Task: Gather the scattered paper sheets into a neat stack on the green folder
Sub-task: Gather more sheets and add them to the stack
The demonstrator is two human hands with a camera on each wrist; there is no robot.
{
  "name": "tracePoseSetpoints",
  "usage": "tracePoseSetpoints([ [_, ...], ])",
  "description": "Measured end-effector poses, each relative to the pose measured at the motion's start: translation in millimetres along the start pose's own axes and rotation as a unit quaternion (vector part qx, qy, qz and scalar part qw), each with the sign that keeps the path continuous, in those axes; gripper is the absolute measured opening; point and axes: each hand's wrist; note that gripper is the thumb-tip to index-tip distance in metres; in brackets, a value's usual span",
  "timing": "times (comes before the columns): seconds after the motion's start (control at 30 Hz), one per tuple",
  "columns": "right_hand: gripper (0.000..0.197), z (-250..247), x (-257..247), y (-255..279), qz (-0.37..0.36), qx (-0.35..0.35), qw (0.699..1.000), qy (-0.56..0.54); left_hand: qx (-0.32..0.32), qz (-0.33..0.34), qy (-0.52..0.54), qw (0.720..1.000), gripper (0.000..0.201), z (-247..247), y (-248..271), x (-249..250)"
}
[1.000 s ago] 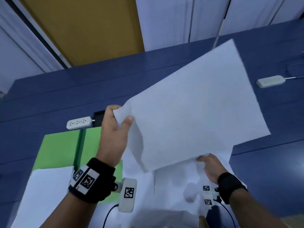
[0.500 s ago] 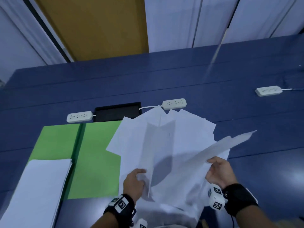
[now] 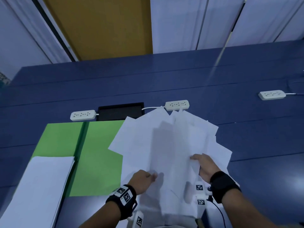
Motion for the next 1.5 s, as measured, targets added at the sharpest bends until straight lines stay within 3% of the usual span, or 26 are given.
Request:
tracePoseSetpoints([
  [0.07,0.018,1,13,-9,0.019,0.039,0.997,0.067,-0.019,-0.002,-0.023,1.0,0.03,-2,-5,0],
  [0.13,0.011,0,23,-15,0.015,0.06,0.992,0.109,-0.034,-0.015,-0.013,0.999,0.019,-4,-9,3],
  [0.23,0.013,-8,36,-26,0.011,0.068,0.989,0.132,-0.028,-0.045,0.063,0.997,0.063,-5,-8,16],
  [0.37,0.022,-17,39,-30,0.027,0.054,0.991,0.123,-0.086,-0.068,0.221,0.969,0.094,-9,-17,33],
  [0.43,0.026,-20,41,-33,0.028,0.047,0.995,0.088,-0.078,-0.068,0.25,0.963,0.116,-10,-33,38],
  [0.47,0.031,-21,41,-33,0.031,0.049,0.995,0.075,-0.069,-0.068,0.25,0.963,0.117,-12,-41,41],
  [0.57,0.044,-21,36,-27,0.037,0.046,0.998,0.034,-0.014,-0.058,0.277,0.959,0.076,-18,-49,65],
  [0.67,0.039,-22,35,-24,0.035,0.019,0.999,0.0,0.047,-0.047,0.211,0.975,0.046,-19,-61,71],
  [0.8,0.038,-29,35,-24,0.029,0.006,0.999,0.012,0.069,-0.048,0.241,0.967,0.032,-15,-71,62],
  [0.93,0.053,-37,40,-34,-0.004,0.052,0.997,0.059,0.04,-0.038,0.303,0.952,0.011,-16,-70,52],
  [1.0,0.049,-39,40,-38,-0.016,0.074,0.993,0.088,0.041,-0.028,0.315,0.948,0.016,-18,-65,50],
  [1.07,0.031,-40,41,-41,-0.015,0.087,0.991,0.098,0.051,-0.02,0.318,0.947,0.018,-17,-64,48],
  [1.17,0.036,-42,49,-48,-0.014,0.091,0.992,0.088,0.063,-0.019,0.333,0.941,0.014,-14,-63,47],
  [1.27,0.019,-41,45,-43,-0.005,0.088,0.995,0.047,0.056,-0.018,0.357,0.932,0.015,-15,-62,44],
  [1.3,0.054,-48,51,-52,0.004,0.087,0.995,0.044,0.051,-0.021,0.367,0.928,0.016,-15,-61,43],
  [1.5,0.012,-52,42,-37,0.01,0.064,0.998,0.011,0.048,-0.029,0.406,0.912,0.017,-16,-62,36],
])
Point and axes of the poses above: each hand's wrist, its own y-axis away from the middle knuckle, its own z-axis out of the palm, x = y × z, and after that the axes turned 7 degrees about -z, right-handed
